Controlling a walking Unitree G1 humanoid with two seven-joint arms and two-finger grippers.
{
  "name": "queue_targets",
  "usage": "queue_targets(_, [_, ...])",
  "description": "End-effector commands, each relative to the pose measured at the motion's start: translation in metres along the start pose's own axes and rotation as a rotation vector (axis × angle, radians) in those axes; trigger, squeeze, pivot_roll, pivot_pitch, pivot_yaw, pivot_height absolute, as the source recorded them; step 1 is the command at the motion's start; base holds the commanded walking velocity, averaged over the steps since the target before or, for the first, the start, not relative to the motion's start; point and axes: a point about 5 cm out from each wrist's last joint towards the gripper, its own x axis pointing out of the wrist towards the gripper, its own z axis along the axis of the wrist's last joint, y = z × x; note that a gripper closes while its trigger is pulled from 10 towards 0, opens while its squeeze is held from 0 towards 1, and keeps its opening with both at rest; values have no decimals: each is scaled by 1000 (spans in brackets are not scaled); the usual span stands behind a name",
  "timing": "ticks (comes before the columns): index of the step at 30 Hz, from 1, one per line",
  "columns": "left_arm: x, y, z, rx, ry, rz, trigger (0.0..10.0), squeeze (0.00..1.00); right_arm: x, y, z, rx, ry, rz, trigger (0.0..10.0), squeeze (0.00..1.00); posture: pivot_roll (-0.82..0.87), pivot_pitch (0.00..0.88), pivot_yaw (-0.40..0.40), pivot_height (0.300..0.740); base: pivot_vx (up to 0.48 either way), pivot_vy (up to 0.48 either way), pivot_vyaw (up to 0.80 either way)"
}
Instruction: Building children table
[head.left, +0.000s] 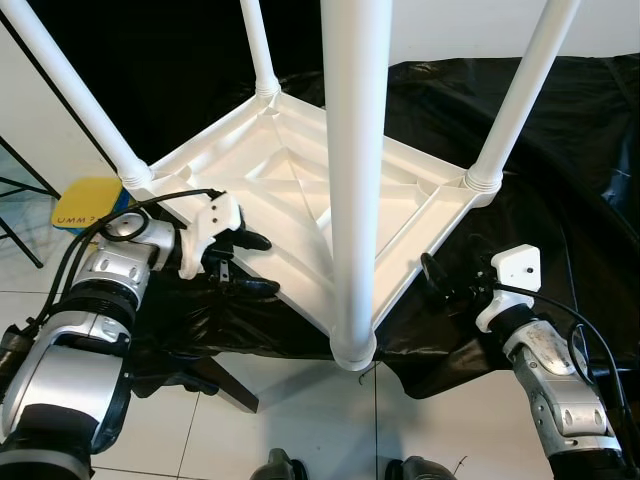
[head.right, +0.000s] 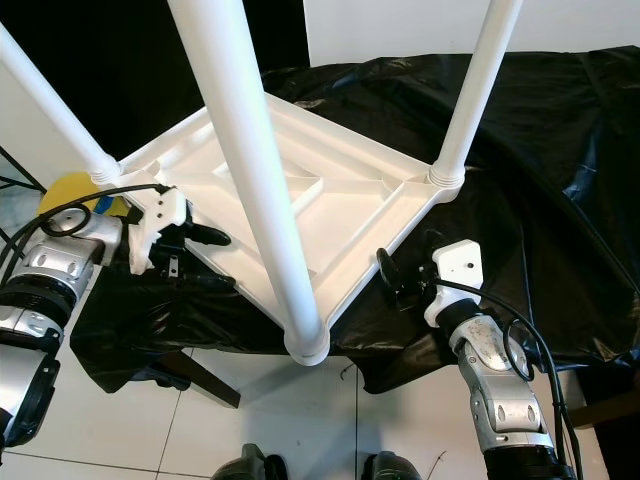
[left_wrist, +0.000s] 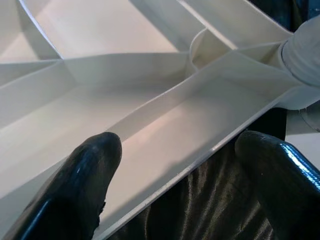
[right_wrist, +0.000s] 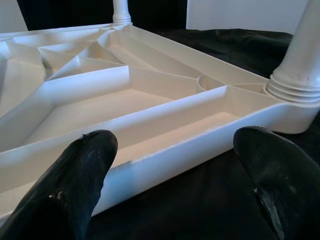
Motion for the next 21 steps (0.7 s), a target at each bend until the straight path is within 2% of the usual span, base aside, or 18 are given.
queue_targets(1, [6,-4,-8,-16,35,-12,10000,0,-2,5,-2,10,12,12,10000,0,-79,114,99,740,0,0,0])
queue_targets(6, [17,-6,-13,-15,68,-25,10000,0,-2,5,-2,8,12,11,10000,0,-84,114,103,740,0,0,0])
queue_targets(8, [17,-6,-13,-15,68,-25,10000,0,-2,5,-2,8,12,11,10000,0,-84,114,103,740,0,0,0])
queue_targets(10, [22,-8,-16,-5,94,-32,10000,0,-2,5,-2,8,11,11,10000,0,-84,115,104,740,0,0,0])
queue_targets(12, [31,-12,-25,14,160,-34,10000,0,-2,5,-2,7,11,9,10000,0,-84,121,109,740,0,0,0])
queue_targets(14, [31,-12,-25,14,160,-34,10000,0,-2,5,-2,7,11,9,10000,0,-84,121,109,740,0,0,0])
queue_targets(15, [32,-13,-27,17,172,-34,8431,0,-2,5,-2,7,11,7,10000,0,-84,123,112,740,0,0,0])
queue_targets(17, [32,-13,-27,17,172,-34,8431,0,-2,5,-2,7,11,7,10000,0,-84,123,112,740,0,0,0])
queue_targets(18, [32,-12,-27,10,166,-25,0,0,-2,5,-2,8,11,5,10000,0,-83,125,114,740,0,0,0])
queue_targets(21, [31,-9,-23,5,136,-6,0,0,-3,5,-3,10,12,-1,10000,0,-80,127,116,740,0,0,0])
